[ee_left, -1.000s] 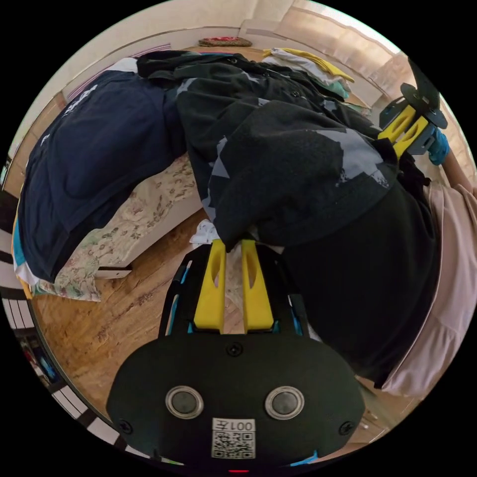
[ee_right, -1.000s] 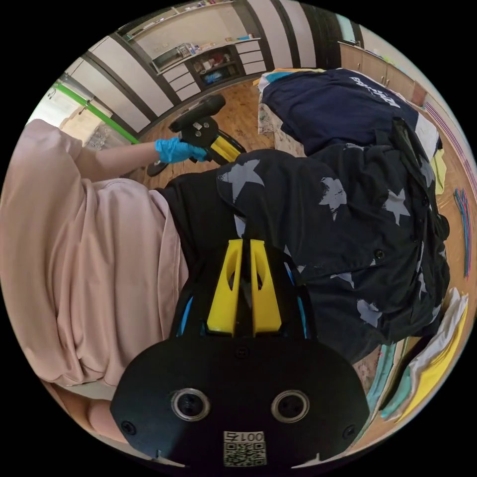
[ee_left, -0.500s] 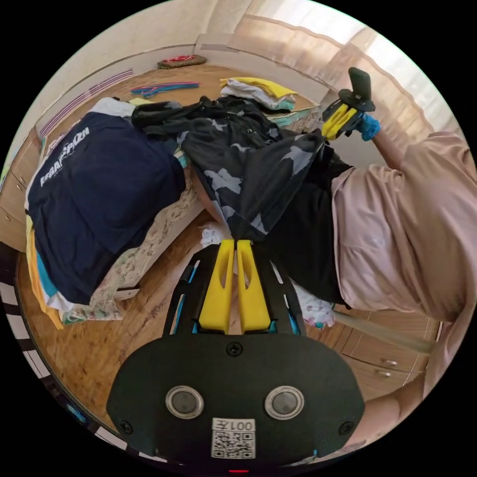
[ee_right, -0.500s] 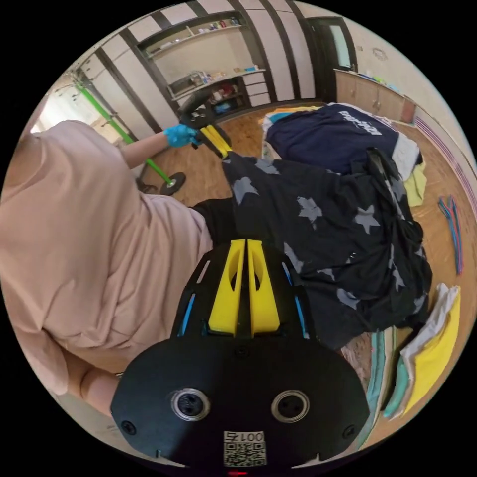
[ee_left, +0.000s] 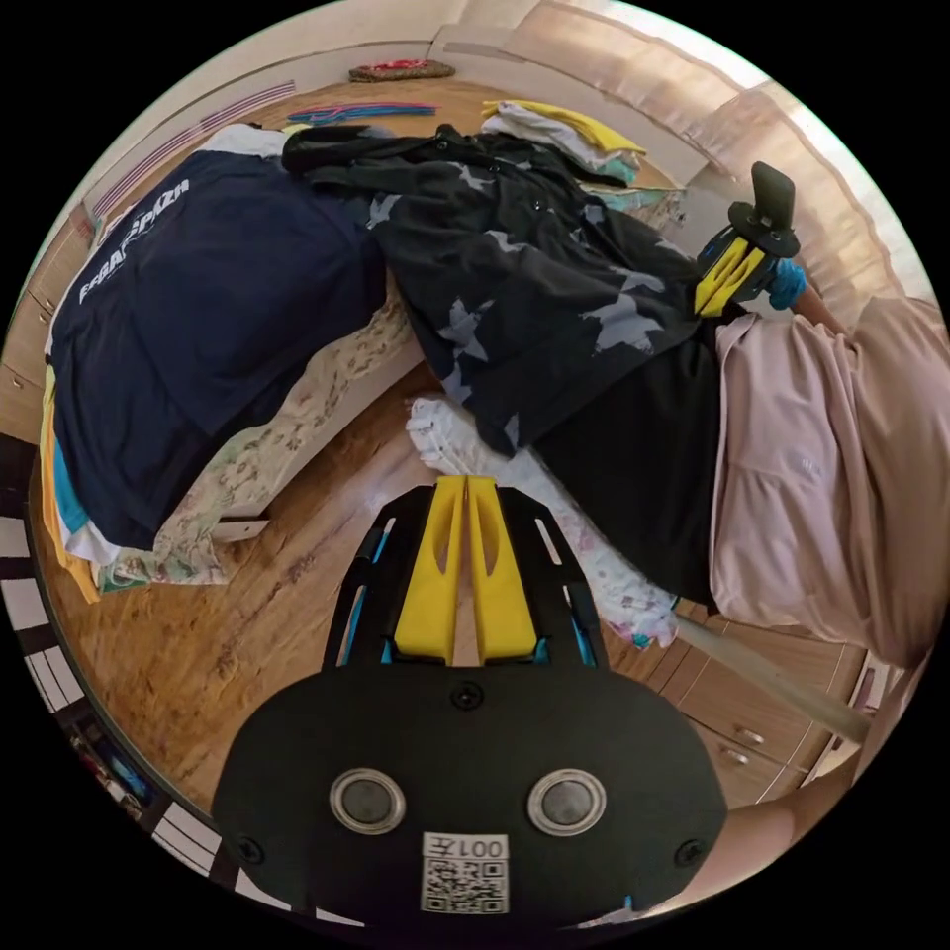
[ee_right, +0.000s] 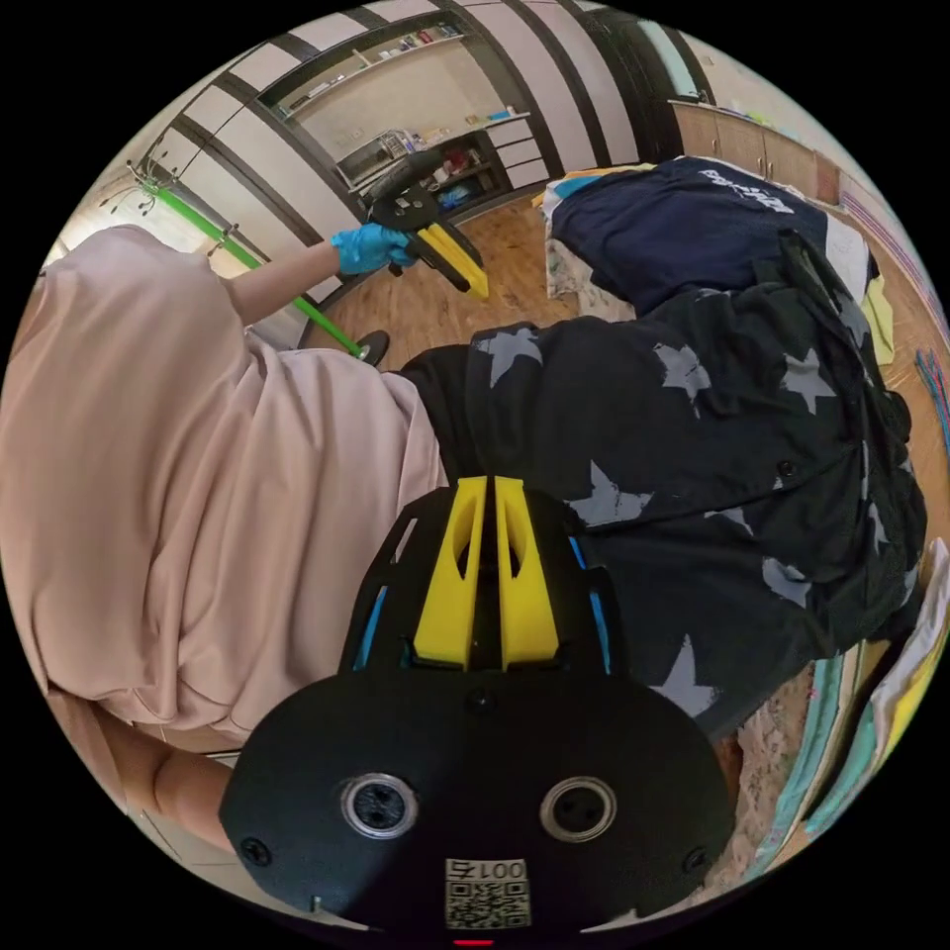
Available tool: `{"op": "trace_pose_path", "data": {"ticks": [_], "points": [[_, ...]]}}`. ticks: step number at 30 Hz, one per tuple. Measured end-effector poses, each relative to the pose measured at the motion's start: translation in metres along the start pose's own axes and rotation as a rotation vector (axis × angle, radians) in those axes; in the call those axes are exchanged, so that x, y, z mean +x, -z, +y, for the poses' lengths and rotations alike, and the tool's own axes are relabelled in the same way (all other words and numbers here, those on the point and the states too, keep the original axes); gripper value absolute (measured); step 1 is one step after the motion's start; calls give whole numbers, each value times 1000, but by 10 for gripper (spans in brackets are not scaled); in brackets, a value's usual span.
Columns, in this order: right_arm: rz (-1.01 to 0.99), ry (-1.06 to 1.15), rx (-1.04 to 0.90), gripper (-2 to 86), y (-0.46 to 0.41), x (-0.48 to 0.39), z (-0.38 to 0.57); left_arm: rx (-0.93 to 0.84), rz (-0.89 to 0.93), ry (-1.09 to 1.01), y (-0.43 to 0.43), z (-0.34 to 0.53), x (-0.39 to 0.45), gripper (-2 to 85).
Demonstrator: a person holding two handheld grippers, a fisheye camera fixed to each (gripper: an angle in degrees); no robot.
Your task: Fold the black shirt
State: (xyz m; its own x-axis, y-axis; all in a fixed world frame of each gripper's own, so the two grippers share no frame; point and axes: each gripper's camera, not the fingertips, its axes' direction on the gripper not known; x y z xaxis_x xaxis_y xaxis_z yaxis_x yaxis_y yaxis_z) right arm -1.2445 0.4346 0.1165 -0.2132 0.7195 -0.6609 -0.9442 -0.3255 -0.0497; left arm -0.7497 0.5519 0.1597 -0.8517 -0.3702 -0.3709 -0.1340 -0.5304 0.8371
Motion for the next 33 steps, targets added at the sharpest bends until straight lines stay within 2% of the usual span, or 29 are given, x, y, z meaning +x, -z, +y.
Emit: {"op": "trace_pose_path", "data": {"ticks": [3, 8, 10, 15, 19, 23, 27, 33], "points": [[86, -16, 36, 6, 15, 1, 6, 60, -28, -24, 8, -12, 14, -12], [234, -164, 218, 10, 53, 19, 33, 212, -73, -33, 30, -38, 27, -13], [358, -275, 298, 16, 70, 31, 49, 294, -75, -8, 37, -56, 25, -12], [668, -410, 311, 43, 89, 57, 65, 392, -130, 66, 44, -108, 14, -7], [704, -434, 437, 88, 111, 93, 65, 451, -120, 118, 50, -162, -7, 3], [769, -449, 452, 113, 120, 142, 50, 425, -201, 147, 54, -208, -24, 28], [689, -528, 467, 131, 120, 218, 32, 431, -237, 220, 64, -249, -47, 61], [619, -555, 329, 147, 98, 295, -6, 382, -202, 197, 59, -286, -53, 99]]}}
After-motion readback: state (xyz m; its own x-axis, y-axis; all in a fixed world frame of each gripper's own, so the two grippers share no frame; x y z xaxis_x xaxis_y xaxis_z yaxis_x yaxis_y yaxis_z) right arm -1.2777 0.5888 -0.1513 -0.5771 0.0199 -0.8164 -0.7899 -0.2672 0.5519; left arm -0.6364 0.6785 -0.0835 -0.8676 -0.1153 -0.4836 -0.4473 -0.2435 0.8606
